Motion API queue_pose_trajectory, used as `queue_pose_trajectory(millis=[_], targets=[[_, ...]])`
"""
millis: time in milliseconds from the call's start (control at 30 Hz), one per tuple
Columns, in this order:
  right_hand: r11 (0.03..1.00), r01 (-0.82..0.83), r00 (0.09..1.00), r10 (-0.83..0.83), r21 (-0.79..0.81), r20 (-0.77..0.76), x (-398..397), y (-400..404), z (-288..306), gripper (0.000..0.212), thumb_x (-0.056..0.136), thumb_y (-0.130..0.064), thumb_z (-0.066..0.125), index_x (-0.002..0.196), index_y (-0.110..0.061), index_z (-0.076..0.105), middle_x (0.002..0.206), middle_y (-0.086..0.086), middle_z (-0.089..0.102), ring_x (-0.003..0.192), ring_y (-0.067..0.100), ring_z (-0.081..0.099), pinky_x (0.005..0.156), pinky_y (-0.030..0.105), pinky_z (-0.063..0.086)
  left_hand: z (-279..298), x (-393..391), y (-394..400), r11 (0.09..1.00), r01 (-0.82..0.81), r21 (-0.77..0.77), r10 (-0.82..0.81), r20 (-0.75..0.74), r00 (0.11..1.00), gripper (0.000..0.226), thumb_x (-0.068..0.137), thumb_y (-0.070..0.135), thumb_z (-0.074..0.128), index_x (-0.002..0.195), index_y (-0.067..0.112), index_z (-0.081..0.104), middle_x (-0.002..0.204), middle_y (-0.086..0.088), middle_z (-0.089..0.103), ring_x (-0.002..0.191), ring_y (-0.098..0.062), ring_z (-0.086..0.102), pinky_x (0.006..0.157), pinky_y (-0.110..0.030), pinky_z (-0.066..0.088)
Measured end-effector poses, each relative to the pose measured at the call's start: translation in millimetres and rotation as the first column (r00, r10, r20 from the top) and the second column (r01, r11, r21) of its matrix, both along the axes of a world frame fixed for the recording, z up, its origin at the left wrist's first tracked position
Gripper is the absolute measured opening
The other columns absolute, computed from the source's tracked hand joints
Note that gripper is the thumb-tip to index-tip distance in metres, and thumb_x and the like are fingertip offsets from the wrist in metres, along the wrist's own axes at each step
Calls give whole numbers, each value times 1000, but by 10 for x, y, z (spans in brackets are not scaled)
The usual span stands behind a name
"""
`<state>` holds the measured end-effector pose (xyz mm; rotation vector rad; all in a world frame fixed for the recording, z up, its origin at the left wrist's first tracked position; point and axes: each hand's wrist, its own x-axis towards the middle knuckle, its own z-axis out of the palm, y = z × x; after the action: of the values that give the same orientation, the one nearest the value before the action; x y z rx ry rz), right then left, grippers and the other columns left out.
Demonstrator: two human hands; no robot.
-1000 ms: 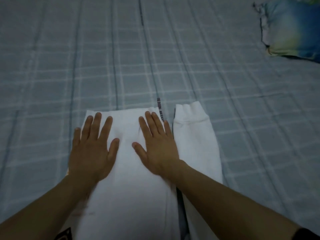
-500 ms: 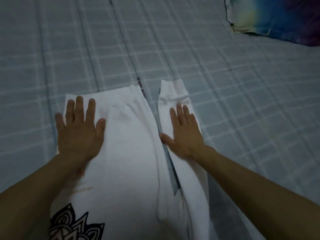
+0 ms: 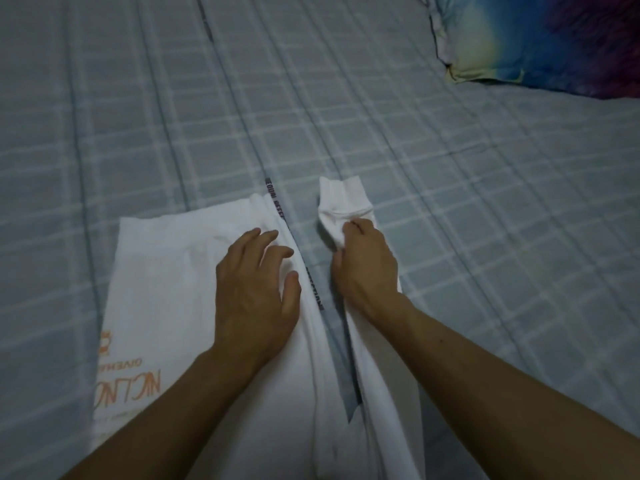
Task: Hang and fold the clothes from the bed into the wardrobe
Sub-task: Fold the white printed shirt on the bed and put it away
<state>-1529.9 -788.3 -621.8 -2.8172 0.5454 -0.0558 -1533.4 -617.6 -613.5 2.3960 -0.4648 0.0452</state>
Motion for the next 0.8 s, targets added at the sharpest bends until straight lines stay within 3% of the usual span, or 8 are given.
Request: queue_pose_trajectory(millis=[100,167,233,367,433,500,700,800], targets=[[981,86,987,-107,174,116,18,-245,90,20,96,-14,46,92,-2,62,91,9,60,79,23,53,64,22,30,-31,18,30,1000,21,8,-21,-15,1000,25,87,23,55,105,11,68,122,-6,66,125,-28,52,103,-46,41],[922,127,965,-200,366,170,-41,-412,139,27,95,-10,46,69,-9,54,68,1,52,61,15,46,52,20,28,-52,39,51,998,58,30,-58,-10,998,21,85,20,56,100,12,68,110,-5,68,114,-29,56,94,-43,44],[837,197,937,-314,510,154,-133,-550,168,38,97,-14,47,60,-18,41,57,-7,43,52,8,39,50,22,28,-55,40,16,995,91,33,-91,-3,996,19,83,18,56,97,12,68,101,-4,68,103,-27,57,86,-42,46],[619,280,866,-493,734,86,-266,-766,177,35,98,-19,50,62,-15,52,58,-6,47,55,8,41,57,27,32,-47,20,-207,991,134,-12,-135,-56,989,15,87,12,58,98,12,68,98,-2,67,100,-22,54,87,-30,40],[493,293,817,-575,819,54,-281,-844,203,27,97,-16,50,78,-3,64,69,1,54,64,12,48,62,27,37,-47,18,-336,990,136,-36,-139,-127,982,15,89,8,61,101,11,68,100,-2,67,100,-20,55,86,-23,36],[403,287,784,-620,869,28,-305,-926,251,23,97,-13,49,85,-4,67,74,3,58,68,14,51,63,28,41,-39,-1,-464,987,150,-59,-158,-180,971,18,90,9,61,106,11,68,104,-2,67,100,-18,56,85,-20,34],[247,173,757,-652,953,32,-482,-1349,418,24,98,-8,50,88,-17,70,76,-6,75,69,9,70,63,25,58,-7,-203,-871,939,310,-147,-339,-253,906,26,97,12,54,120,11,66,118,-4,66,108,-22,59,99,-37,44],[162,187,683,-730,969,-10,-656,-1645,384,23,97,-5,49,91,-15,69,77,-4,75,72,13,71,64,28,59,-18,-341,-1093,902,427,-65,-431,-185,883,37,94,23,51,128,16,61,135,-6,58,122,-25,50,104,-35,39]])
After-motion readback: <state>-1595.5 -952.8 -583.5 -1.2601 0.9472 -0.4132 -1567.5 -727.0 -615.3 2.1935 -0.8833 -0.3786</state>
